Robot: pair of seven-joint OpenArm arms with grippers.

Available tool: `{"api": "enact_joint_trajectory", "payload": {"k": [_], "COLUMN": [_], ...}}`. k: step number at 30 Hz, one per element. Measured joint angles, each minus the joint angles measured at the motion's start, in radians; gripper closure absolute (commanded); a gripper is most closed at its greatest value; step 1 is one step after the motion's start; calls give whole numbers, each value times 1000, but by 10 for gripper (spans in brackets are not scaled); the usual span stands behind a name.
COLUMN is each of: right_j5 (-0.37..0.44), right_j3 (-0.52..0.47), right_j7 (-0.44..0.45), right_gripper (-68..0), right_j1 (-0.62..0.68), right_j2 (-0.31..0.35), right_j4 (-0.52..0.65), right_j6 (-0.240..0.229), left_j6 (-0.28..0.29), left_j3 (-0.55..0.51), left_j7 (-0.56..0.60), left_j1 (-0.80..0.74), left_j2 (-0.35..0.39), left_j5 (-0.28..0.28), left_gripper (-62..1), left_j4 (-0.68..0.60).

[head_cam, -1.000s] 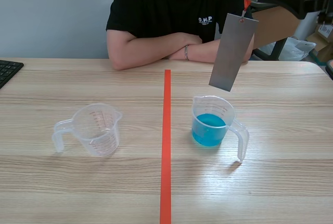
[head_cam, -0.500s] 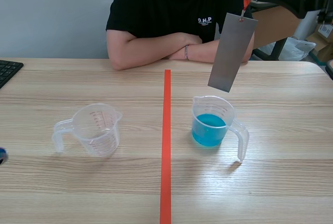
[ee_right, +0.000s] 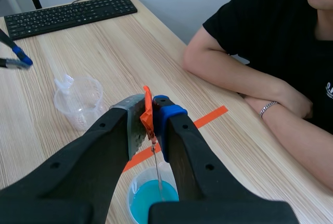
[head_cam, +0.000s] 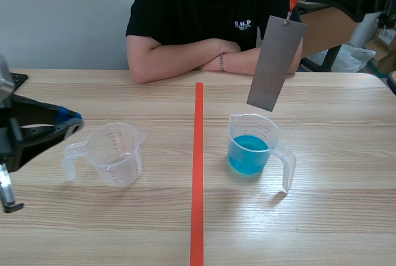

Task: Do the redox reaction experiment.
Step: 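Raise the plate and point at it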

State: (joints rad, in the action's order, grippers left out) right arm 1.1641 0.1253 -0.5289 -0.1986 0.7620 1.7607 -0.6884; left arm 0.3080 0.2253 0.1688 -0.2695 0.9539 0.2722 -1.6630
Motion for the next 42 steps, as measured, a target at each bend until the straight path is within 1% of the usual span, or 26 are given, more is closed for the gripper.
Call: {"api": "enact_joint_trajectory", "payload": {"k": [3, 9, 12, 18, 21, 26, 31, 34, 35, 38, 42], "right_j5": [1, 0, 0, 1, 1, 1, 1, 1, 1, 1, 0], "right_j3": [0, 0, 0, 0, 0, 0, 0, 0, 0, 0, 0], "right_j7": [0, 0, 0, 0, 0, 0, 0, 0, 0, 0, 0], "right_gripper": [-15, -15, -15, -15, -15, -15, -15, -15, -15, -15, -15], "right_j1": [0, 0, 0, 0, 0, 0, 0, 0, 0, 0, 0], "right_j2": [0, 0, 0, 0, 0, 0, 0, 0, 0, 0, 0], "right_j4": [0, 0, 0, 0, 0, 0, 0, 0, 0, 0, 0], "right_j6": [0, 0, 0, 0, 0, 0, 0, 0, 0, 0, 0], "left_j6": [0, 0, 0, 0, 0, 0, 1, 5, 7, 41, 47], "left_j3": [107, 239, 301, 393, 423, 467, 496, 507, 507, 507, 507], "left_j7": [-16, -39, -49, -49, -47, -33, 2, 24, 37, 53, 60], "left_j1": [138, 333, 396, 510, 568, 647, 693, 711, 713, 719, 719], "left_j2": [-72, -231, -298, -394, -446, -535, -609, -636, -642, -656, -680], "left_j5": [-23, -151, -177, -186, -231, -277, -324, -343, -361, -384, -411], "left_gripper": [-47, -47, -47, -47, -47, -47, -47, -47, -47, -47, -47], "left_j4": [24, 128, 195, 333, 394, 492, 574, 607, 615, 629, 646]}}
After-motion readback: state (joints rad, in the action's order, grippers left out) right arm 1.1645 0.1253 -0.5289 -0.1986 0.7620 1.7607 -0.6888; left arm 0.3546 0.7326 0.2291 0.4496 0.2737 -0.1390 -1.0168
